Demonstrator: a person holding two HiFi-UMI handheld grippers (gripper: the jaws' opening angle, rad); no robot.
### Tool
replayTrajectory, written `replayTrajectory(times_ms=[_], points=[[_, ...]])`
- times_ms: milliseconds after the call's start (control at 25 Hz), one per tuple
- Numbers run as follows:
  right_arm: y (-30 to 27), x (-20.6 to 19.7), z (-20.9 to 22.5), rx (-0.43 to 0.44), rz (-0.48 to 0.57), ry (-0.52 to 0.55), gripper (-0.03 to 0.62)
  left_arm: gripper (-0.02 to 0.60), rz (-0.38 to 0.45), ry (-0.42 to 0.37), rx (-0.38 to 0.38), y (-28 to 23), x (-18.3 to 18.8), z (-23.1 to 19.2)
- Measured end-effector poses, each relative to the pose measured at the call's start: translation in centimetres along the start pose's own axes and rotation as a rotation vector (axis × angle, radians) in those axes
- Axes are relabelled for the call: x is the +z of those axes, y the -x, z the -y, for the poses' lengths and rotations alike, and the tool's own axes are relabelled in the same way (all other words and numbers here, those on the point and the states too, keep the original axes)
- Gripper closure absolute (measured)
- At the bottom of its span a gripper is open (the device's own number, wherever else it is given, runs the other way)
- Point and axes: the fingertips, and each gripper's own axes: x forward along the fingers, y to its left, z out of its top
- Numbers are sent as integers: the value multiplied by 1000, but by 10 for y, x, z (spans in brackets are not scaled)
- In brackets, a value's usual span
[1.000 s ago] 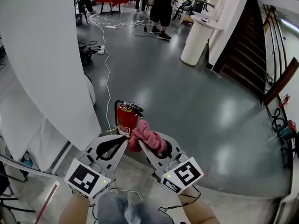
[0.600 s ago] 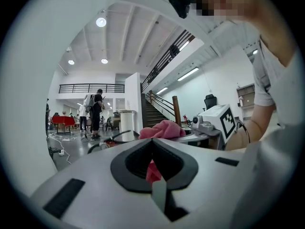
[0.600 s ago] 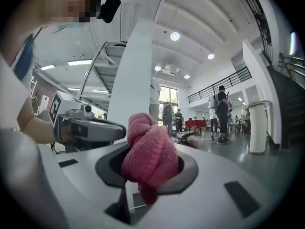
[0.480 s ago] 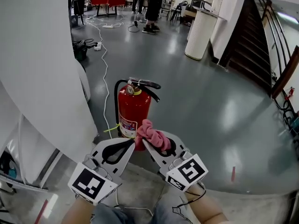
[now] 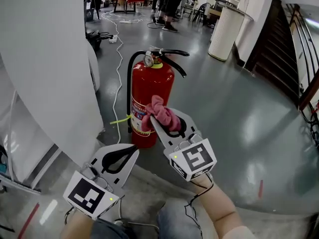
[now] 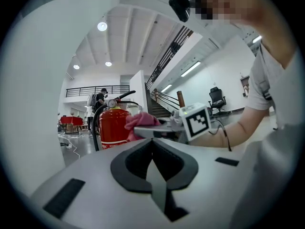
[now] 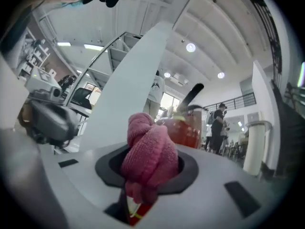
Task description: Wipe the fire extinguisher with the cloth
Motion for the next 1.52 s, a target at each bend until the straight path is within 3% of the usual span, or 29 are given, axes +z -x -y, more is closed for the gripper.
replayTrajectory(times_ms=[160, 280, 400, 600, 720, 840, 1040, 1200, 1320, 1520], points=[[-30, 45, 42, -85, 47, 136, 477, 572, -5, -8, 12, 10, 8, -1], [-30, 38, 40, -127, 91, 170, 476, 572, -7, -4, 24, 12, 6, -3], [-25, -21, 23, -129, 11, 130, 477, 572, -14, -2, 29, 13, 3, -3], [-14, -131, -4, -87, -212, 41, 479, 572, -31, -3, 29, 12, -4, 2], [-12, -163, -17, -50, -327, 84, 479, 572, -41, 4, 29, 13, -10, 6], [-15, -137, -14, -51, -298, 147, 480, 572, -55, 9, 17, 12, -12, 12], [-28, -23, 16, -89, -53, 207, 482, 572, -43, -5, 13, 11, -5, 14], [-38, 54, 37, -116, 77, 208, 480, 572, -32, -14, 19, 10, -1, 13], [-44, 58, 32, -114, 103, 230, 482, 572, -36, -17, 23, 12, -2, 11], [-35, -4, 3, -105, 87, 228, 485, 572, -50, -9, 35, 18, -8, 9]])
